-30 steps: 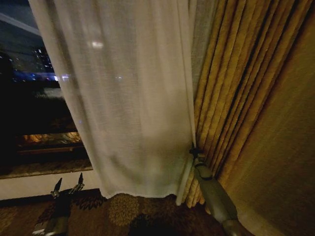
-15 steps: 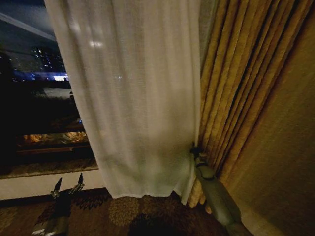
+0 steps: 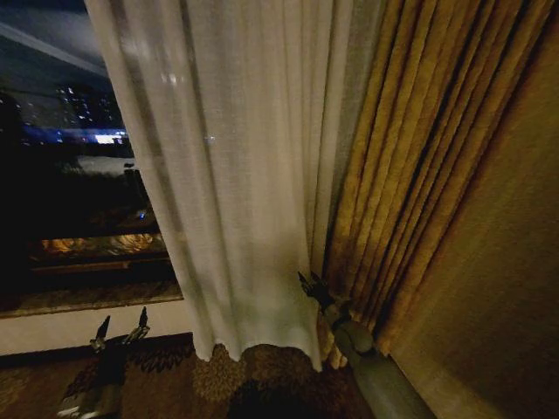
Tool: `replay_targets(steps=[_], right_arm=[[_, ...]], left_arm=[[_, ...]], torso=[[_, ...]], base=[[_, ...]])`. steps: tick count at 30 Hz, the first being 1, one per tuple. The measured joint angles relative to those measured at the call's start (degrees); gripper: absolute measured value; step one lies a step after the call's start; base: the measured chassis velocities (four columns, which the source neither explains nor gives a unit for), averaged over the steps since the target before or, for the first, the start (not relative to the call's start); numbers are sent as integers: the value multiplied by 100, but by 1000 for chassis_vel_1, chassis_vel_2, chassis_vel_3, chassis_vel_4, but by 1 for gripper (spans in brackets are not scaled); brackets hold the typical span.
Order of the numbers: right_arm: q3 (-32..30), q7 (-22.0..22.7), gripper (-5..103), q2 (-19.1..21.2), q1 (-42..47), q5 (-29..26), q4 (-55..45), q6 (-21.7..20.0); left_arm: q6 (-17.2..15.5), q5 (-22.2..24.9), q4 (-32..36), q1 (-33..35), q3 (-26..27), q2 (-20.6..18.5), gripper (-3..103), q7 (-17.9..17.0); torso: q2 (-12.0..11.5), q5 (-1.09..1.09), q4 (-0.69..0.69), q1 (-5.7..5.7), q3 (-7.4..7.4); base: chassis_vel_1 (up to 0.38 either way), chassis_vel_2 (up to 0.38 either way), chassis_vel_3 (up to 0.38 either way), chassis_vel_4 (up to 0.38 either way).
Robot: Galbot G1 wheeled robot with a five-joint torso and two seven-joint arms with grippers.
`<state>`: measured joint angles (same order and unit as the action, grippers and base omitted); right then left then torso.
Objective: Open the curtains by pulling them apart, changing their state from closed to fully open.
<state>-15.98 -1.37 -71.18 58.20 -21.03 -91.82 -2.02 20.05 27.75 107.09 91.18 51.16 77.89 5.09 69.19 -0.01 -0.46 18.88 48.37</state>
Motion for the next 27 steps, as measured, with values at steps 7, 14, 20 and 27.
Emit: replay_targets(steps=[7, 14, 20, 27], right_arm=[[-70, 10, 93, -94, 85, 261, -20, 63], [-71, -59, 100, -110, 90, 349, -9, 79], [-29, -115, 100, -129, 69, 397, 43, 95], [18, -174, 100, -139, 34, 410, 58, 118]], left_arm=[[0, 0, 0, 0, 0, 0, 100, 0], [0, 0, 0, 0, 0, 0, 100, 1], [0, 0, 0, 0, 0, 0, 100, 1], [0, 0, 0, 0, 0, 0, 100, 1]], torso=[[0, 0, 0, 0, 0], [0, 1, 0, 0, 1], [0, 2, -1, 0, 1], [-1, 0, 1, 0, 1]], base=[[0, 0, 0, 0], [17, 17, -18, -18], [136, 141, -130, -117], [248, 248, -237, -245]])
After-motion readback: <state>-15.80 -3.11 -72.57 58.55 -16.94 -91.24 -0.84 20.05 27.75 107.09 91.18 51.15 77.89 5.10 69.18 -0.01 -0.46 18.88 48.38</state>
